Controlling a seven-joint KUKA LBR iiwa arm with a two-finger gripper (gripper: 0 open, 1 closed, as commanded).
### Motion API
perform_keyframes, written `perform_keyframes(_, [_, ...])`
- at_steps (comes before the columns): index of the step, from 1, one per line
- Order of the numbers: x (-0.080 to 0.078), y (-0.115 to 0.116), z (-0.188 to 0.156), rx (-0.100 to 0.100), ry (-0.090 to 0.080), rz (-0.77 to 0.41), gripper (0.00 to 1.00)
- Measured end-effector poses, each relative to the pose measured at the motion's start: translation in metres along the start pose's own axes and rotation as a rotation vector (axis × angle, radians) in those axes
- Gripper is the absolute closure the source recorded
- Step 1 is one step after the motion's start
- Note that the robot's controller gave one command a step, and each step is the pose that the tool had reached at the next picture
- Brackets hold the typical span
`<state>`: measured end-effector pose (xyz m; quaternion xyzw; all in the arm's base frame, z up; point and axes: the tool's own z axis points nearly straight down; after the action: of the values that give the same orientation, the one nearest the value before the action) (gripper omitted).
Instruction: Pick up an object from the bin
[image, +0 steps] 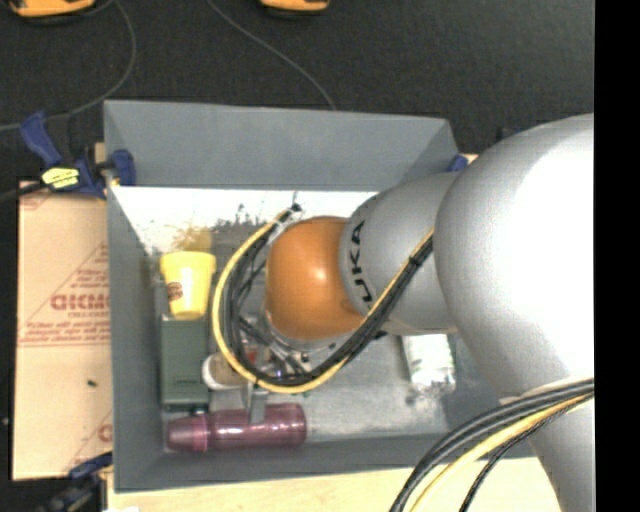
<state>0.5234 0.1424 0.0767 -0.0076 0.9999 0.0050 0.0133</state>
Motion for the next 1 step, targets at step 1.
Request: perform_keyframes(1, [-0.0018,0.0004,-0.0025,0.0,-0.009,-0.002,0.0])
